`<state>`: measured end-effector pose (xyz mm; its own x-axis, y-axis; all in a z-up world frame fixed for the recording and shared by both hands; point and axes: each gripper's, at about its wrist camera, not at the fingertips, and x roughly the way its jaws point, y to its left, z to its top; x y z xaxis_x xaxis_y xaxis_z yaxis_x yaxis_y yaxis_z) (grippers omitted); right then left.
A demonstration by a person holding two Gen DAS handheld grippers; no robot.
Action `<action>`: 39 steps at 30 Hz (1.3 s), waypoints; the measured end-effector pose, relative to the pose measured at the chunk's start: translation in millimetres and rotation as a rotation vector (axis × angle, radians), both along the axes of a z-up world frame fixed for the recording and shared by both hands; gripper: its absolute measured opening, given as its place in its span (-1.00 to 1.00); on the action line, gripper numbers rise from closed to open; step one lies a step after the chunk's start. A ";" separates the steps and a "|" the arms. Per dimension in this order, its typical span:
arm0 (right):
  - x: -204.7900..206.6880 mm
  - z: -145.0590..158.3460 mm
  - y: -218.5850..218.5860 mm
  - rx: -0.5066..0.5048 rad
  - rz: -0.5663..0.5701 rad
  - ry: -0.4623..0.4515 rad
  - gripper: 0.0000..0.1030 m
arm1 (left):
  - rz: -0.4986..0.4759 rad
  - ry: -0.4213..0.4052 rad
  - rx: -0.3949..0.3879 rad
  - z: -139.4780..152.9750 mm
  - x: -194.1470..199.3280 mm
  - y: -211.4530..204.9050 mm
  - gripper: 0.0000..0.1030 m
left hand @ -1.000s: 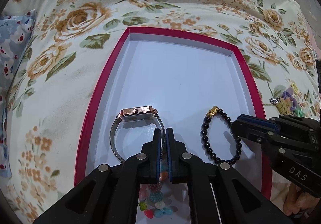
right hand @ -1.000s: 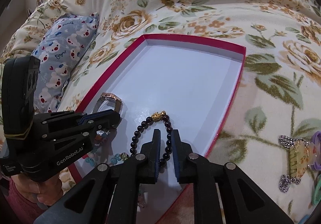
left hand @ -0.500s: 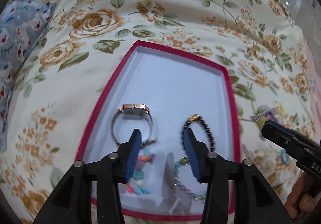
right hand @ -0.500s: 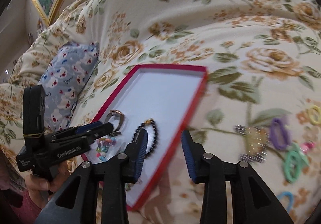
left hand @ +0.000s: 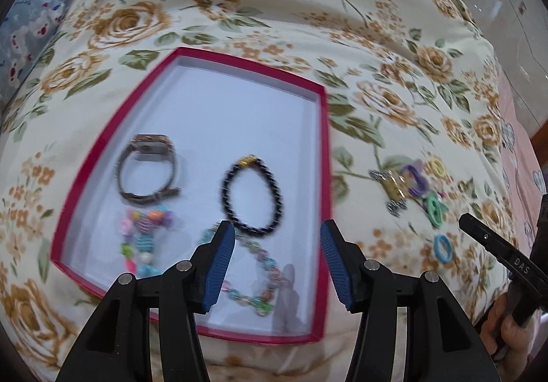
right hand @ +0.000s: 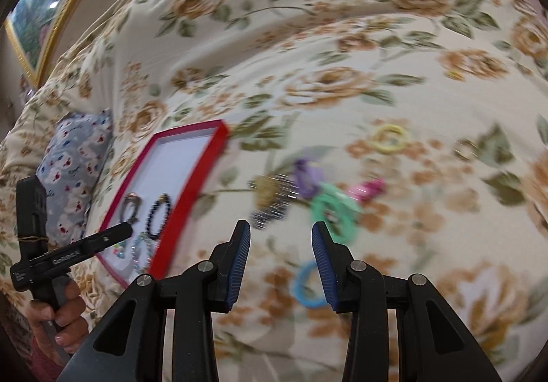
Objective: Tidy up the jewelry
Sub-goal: 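Withdraw both open tools toward the remaining jewelry, then grasp the yellow hair claw clip with the left tool while the right tool grasps the gold ring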
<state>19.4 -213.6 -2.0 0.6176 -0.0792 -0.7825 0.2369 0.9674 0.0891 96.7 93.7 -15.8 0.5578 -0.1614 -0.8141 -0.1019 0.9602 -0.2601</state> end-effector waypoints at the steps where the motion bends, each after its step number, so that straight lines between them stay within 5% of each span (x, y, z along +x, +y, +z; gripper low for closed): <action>1: -5.5 0.2 -6.8 0.002 -0.019 0.000 -0.23 | -0.010 0.004 0.003 -0.1 0.8 -4.5 0.02; 20: -39.7 17.3 -61.5 -0.001 -0.146 -0.045 -0.23 | -0.154 0.018 0.065 -2.5 36.9 -79.6 0.10; 39: -3.0 30.5 -106.4 -0.087 -0.206 -0.022 -0.23 | -0.223 0.071 0.029 -33.0 108.4 -132.2 0.15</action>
<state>16.4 -320.0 28.5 0.5985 -0.2721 -0.7535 0.4289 0.9033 0.0144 205.2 -38.5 -48.7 0.4523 -0.2500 -0.8561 0.0970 0.9680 -0.2314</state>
